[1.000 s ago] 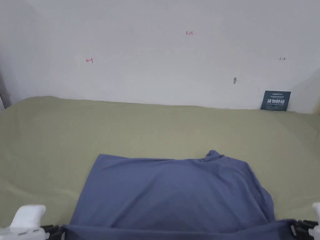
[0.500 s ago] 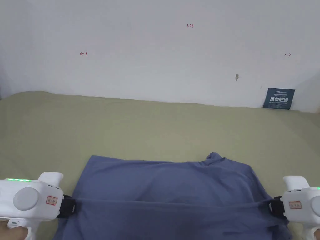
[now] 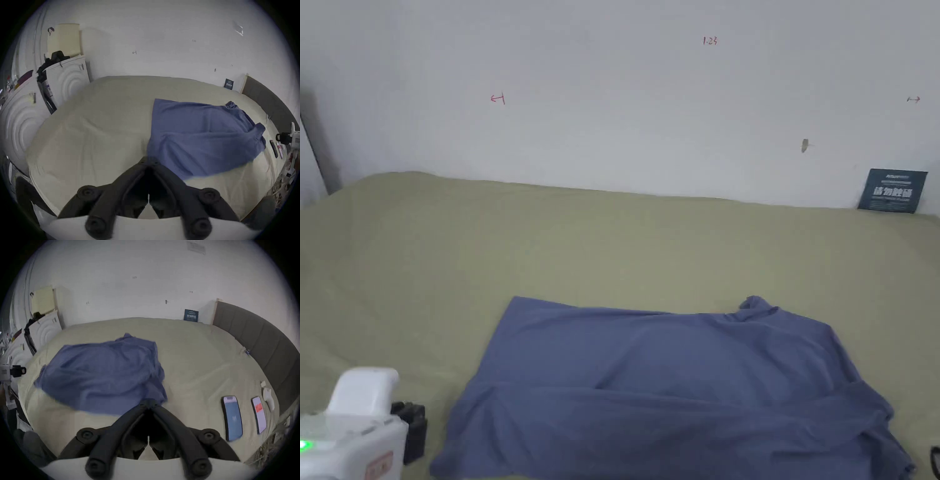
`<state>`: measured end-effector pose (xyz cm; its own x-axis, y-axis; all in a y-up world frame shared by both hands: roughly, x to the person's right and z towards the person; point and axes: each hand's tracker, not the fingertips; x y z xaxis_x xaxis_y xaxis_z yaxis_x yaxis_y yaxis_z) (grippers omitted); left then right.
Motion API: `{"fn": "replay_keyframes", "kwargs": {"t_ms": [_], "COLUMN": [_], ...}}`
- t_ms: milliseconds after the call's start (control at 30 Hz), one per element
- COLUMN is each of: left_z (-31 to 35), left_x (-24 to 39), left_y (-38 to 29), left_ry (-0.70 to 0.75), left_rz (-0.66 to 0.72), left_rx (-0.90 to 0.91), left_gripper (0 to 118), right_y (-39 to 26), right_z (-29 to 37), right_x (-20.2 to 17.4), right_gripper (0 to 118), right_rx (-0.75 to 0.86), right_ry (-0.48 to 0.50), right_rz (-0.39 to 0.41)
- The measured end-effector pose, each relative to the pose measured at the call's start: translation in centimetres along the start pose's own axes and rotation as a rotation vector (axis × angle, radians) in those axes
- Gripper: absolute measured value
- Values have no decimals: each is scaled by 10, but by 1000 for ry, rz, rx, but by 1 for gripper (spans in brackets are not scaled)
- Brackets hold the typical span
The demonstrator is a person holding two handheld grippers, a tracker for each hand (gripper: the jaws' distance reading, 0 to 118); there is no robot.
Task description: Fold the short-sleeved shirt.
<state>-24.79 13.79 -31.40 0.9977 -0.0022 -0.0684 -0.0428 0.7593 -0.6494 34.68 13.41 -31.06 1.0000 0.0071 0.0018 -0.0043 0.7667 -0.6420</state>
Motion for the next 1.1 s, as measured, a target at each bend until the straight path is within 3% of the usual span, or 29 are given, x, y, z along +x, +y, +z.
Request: {"fn": "replay_keyframes", "kwargs": {"t_ms": [233, 267, 300, 367, 400, 467, 500, 533, 567, 600, 633, 667, 700, 733, 833, 900, 933, 967, 1000, 1033, 1100], "left_z": [-2, -7, -13, -41, -54, -79, -84, -94, -103, -110, -108, -107, -103, -100, -91, -89, -89, -89, -89, -90, -90], "left_x": [19, 22, 25, 18, 18, 20, 22, 23, 25, 25, 24, 23, 22, 20, 10, 10, 11, 11, 10, 12, 9], "left_y": [-31, -27, -23, -16, -13, -9, -6, -6, -7, -8, -8, -9, -8, -6, -2, -1, -1, -1, -2, 0, 2], "left_ry": [-55, -56, -50, -59, -62, -83, -80, -72, -22, -10, -23, -41, -25, -43, -136, -108, -107, -104, -104, -105, -116], "left_rz": [-9, -3, 8, 34, 43, 48, 44, 26, 4, -7, 3, 15, 18, 31, 96, 70, 59, 51, 51, 53, 68], "left_rx": [-118, -130, -128, -133, -144, -169, -188, -223, -241, -259, -254, -257, -241, -231, -190, -201, -203, -200, -199, -198, -202], "left_gripper": [0, 4, 30, 96, 106, 105, 104, 103, 97, 73, 65, 58, 27, 8, 8, 8, 8, 8, 8, 8, 8], "right_y": [-34, -34, -34, -34, -32, -28, -27, -26, -26, -26, -26, -26, -25, -22, -17, -12, -10, -9, -10, -9, -6], "right_z": [5, 5, 5, 3, 2, -1, -2, -3, -4, -6, -9, -14, -17, -24, -53, -75, -84, -95, -118, -127, -138], "right_x": [-7, -7, -8, -8, -7, -6, -4, -2, 0, 0, 1, 1, 3, 5, 4, 0, -1, -2, 1, 1, -1], "right_gripper": [0, 0, 0, 0, 0, 0, 5, 22, 54, 98, 112, 111, 107, 108, 107, 99, 91, 74, 33, 5, 5], "right_rx": [-78, -82, -83, -72, -69, -70, -70, -73, -68, -61, -61, -72, -71, -72, -136, -142, -146, -152, -167, -196, -244], "right_ry": [34, 38, 40, 46, 47, 52, 60, 82, 91, 101, 106, 109, 114, 117, 47, 37, 40, 44, 55, 60, 46], "right_rz": [-12, -17, -20, -25, -30, -47, -62, -87, -100, -108, -115, -119, -120, -119, -93, -82, -79, -78, -73, -76, -76]}}
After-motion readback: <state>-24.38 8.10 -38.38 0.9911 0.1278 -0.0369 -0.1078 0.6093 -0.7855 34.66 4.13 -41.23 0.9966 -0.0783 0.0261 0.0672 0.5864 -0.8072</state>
